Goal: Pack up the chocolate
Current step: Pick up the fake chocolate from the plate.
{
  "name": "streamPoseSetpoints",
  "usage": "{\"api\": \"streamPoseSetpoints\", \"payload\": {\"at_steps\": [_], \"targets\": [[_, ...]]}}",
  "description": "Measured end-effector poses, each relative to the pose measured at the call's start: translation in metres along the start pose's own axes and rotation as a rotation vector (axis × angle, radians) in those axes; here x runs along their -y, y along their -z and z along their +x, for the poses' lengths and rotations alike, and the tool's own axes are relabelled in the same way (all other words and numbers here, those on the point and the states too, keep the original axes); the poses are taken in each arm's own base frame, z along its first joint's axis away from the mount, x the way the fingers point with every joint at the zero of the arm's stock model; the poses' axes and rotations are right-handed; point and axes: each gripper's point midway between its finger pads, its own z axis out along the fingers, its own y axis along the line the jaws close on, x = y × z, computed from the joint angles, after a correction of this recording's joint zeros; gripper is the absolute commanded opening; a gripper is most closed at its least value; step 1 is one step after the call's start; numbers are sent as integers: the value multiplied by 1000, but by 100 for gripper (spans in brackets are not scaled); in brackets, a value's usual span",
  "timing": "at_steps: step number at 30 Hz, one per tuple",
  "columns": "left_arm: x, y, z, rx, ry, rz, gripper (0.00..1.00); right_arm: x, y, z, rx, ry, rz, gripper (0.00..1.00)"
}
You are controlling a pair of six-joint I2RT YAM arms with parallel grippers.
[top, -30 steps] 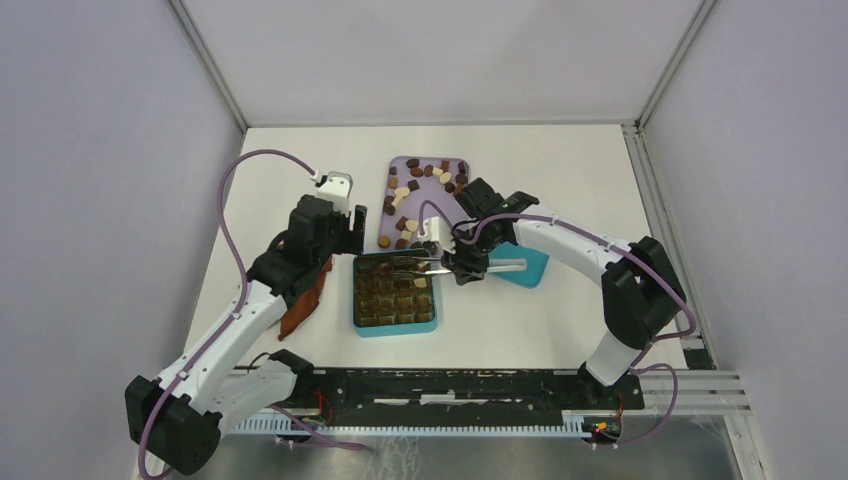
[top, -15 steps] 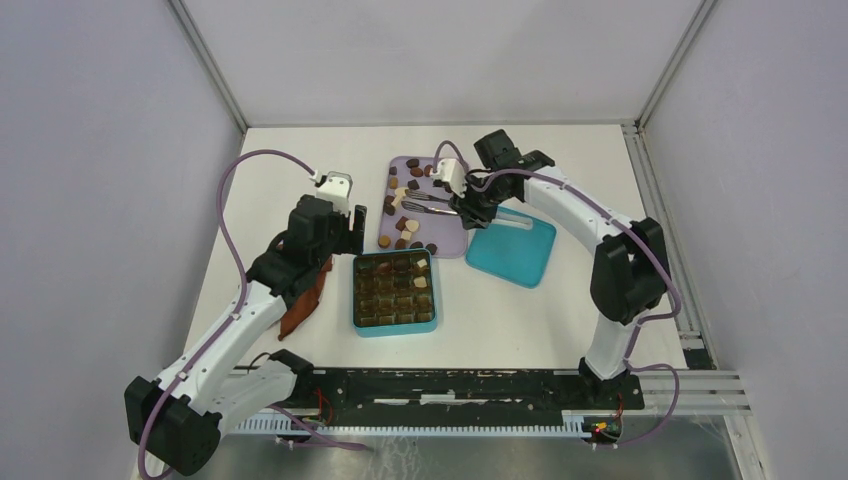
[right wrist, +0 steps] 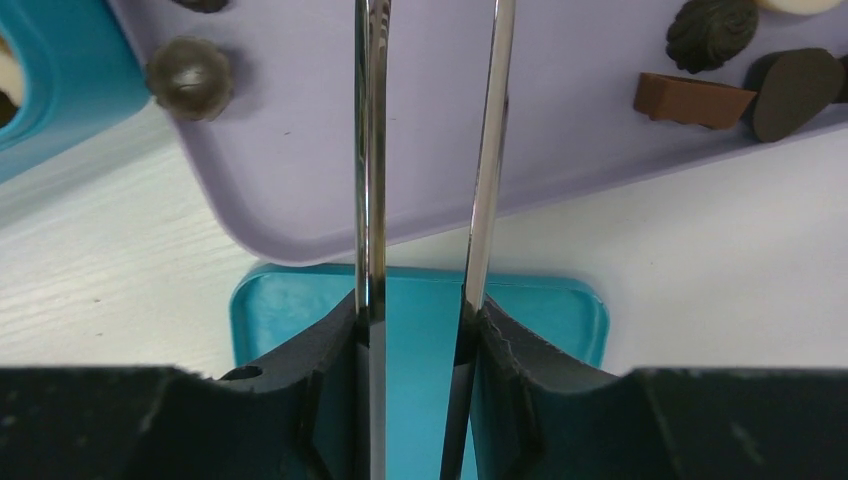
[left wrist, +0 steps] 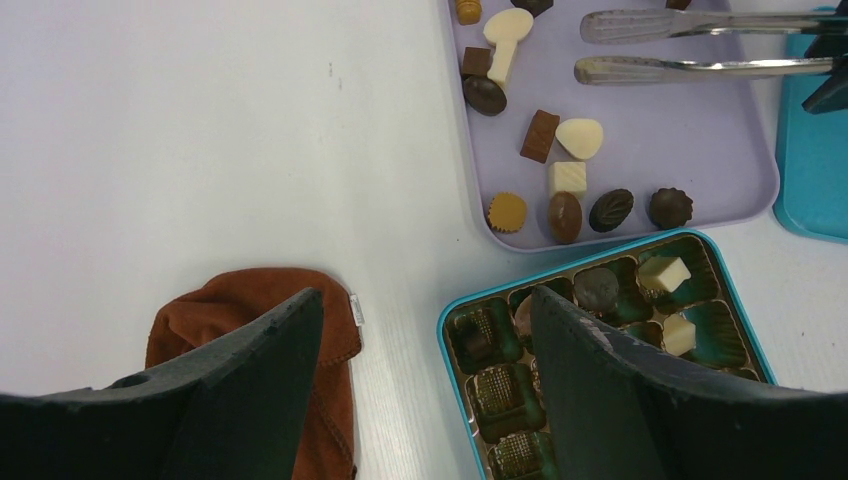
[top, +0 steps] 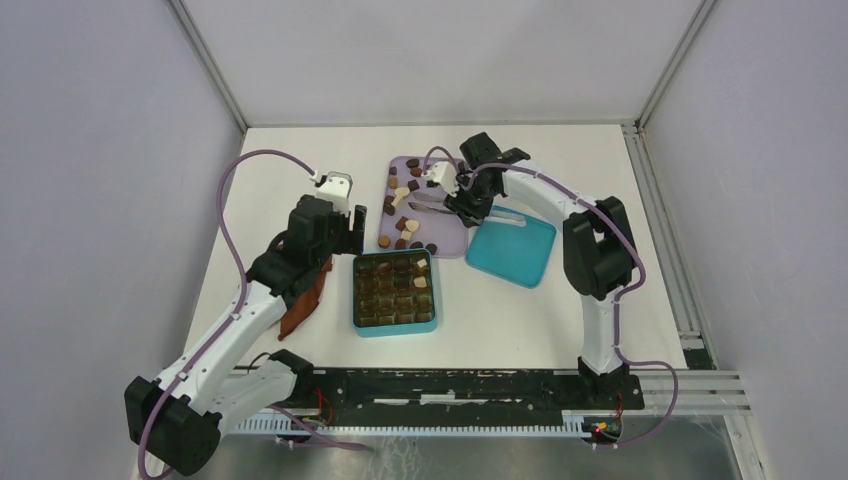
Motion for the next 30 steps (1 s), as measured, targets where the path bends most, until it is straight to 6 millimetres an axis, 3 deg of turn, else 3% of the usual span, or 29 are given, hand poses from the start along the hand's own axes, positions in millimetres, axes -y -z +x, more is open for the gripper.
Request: {"api": "streamPoseSetpoints", "payload": {"at_steps": [9, 13, 30], "targets": [[0, 0, 0, 0, 0, 1, 81, 41, -12, 0, -12, -66, 64, 41], [0, 0, 0, -1, 0, 1, 81, 50, -23, -6, -7, -84, 67, 41], [1, -1, 2, -7, -2, 1, 81, 57, -46, -13, -7, -127, 43, 44]]}}
